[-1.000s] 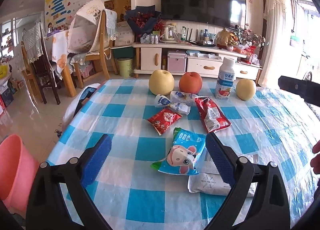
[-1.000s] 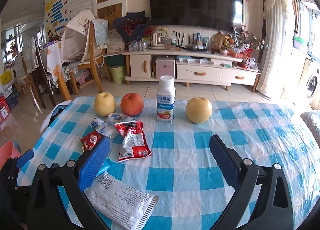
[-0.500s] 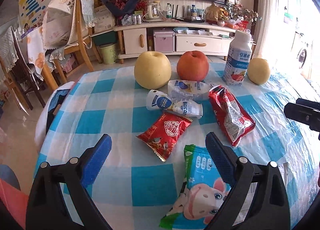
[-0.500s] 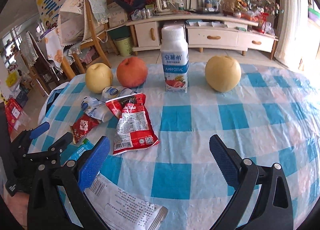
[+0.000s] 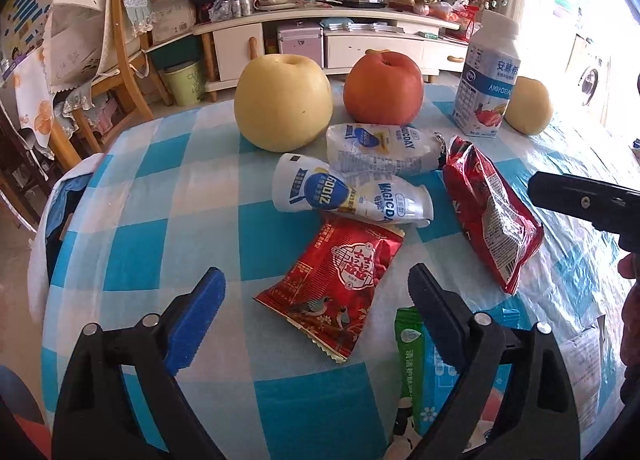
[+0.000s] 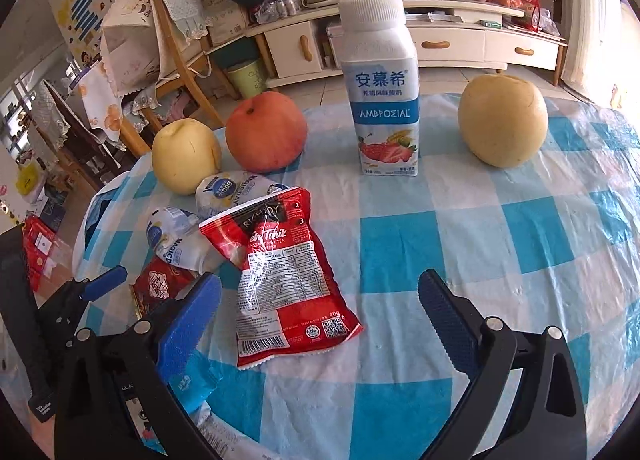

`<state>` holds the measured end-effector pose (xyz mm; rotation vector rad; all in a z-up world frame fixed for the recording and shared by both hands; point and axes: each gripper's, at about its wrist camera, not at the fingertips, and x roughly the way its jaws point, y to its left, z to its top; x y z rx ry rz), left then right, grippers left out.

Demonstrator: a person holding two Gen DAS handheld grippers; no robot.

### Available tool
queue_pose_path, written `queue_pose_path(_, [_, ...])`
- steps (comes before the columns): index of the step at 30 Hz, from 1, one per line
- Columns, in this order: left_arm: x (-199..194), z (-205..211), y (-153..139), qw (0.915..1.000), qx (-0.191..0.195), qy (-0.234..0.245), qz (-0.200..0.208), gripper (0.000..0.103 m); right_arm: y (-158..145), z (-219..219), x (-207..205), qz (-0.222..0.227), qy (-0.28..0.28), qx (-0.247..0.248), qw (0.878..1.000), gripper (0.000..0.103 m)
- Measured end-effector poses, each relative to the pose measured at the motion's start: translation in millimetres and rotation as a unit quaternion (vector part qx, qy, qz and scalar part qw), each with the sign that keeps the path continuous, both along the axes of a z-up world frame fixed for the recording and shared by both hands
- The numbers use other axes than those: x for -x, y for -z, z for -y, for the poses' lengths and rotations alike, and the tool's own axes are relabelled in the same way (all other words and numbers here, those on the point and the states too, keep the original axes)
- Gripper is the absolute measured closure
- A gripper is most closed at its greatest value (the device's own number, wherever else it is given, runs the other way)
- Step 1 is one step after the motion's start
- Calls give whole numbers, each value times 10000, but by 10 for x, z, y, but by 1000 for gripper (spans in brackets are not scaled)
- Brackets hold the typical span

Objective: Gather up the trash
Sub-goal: 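Grasp the small red snack packet with the left gripper and lift it, then grasp the blue cartoon wipes pack with the right gripper while the left holds the red packet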

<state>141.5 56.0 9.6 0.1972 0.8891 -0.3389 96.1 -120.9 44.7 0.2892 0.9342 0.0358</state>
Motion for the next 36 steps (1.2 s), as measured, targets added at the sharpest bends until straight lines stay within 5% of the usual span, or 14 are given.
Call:
queue_pose_path(2, [-31, 8, 19, 10000, 16, 22, -59, 34, 39, -25, -33, -18, -8, 8, 10000, 7])
queue_pose_path(5, [-66, 18, 41, 10000, 22, 12, -85, 35, 100, -104, -69, -73, -118, 120, 9998, 10])
queue_pose_path(7, [-66, 38, 42, 10000, 12, 33, -79, 36, 138, -173, -82, -144, -232, 233, 9994, 23])
queue_pose_path(12, [-58, 69, 42, 10000, 9, 46, -61, 40, 177, -296, -89, -195, -416, 494, 9977, 25])
queue_pose_path(19, [15, 111, 26, 10000, 42, 79, -24, 58, 193, -363, -109, -296, -511, 658, 9961, 31])
queue_pose_path(36, [404, 122, 6, 9990, 273, 294, -186, 63, 162, -463, 101, -418, -1327, 869, 9865, 33])
